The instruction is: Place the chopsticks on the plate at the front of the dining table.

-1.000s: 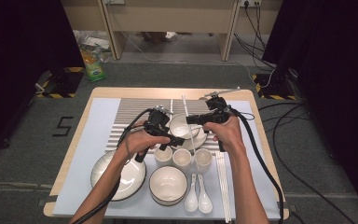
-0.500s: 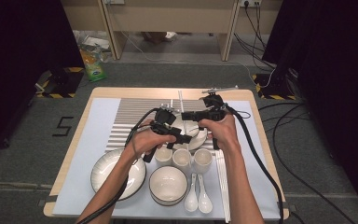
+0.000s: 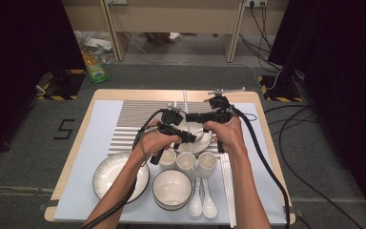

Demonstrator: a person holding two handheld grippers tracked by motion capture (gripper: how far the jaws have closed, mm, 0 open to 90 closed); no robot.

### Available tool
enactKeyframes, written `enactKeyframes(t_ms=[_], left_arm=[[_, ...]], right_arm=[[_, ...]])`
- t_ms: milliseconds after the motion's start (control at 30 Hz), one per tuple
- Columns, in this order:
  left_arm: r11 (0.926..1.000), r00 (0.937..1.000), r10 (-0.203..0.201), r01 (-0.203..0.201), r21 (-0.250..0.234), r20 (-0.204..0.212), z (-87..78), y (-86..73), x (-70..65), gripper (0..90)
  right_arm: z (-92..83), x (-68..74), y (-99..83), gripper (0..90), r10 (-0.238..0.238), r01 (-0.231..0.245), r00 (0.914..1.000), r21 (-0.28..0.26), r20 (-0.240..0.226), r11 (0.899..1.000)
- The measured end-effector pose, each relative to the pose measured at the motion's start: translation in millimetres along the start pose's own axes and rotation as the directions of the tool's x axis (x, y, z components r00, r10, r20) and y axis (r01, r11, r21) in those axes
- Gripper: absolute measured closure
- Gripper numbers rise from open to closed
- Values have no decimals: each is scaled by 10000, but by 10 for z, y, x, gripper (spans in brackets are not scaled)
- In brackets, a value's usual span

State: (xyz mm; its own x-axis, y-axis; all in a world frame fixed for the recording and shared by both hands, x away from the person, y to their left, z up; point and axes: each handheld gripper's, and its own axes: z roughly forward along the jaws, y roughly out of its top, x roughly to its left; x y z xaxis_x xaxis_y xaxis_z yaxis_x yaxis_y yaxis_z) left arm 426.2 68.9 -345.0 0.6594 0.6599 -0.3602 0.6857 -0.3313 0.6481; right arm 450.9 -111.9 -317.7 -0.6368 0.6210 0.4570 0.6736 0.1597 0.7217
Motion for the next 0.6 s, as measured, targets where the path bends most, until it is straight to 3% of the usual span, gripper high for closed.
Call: enactKeyframes(t_ms=[233, 400, 500, 567, 600], left_arm=[[9996, 9998, -35, 40, 275, -188, -105, 54, 29, 815], [9987, 9987, 167, -144, 481, -483, -172, 71, 58, 843], [9966, 9950, 461, -398, 719, -882, -188, 89, 64, 846], [9961, 9947, 470, -399, 785, -916, -208, 111, 70, 846], [9967, 9923, 454, -371, 728, -1157, -222, 124, 75, 847]], right_arm=[[-41, 4, 18, 843, 186, -192, 9994, -236, -286, 9995], [-69, 10, 23, 840, 225, -241, 9985, -322, -493, 9992], [-52, 20, 25, 834, 255, -271, 9986, -337, -473, 9991], [-46, 18, 27, 823, 317, -331, 9986, -340, -417, 9989], [-49, 13, 28, 819, 335, -351, 9986, -401, -407, 9986]])
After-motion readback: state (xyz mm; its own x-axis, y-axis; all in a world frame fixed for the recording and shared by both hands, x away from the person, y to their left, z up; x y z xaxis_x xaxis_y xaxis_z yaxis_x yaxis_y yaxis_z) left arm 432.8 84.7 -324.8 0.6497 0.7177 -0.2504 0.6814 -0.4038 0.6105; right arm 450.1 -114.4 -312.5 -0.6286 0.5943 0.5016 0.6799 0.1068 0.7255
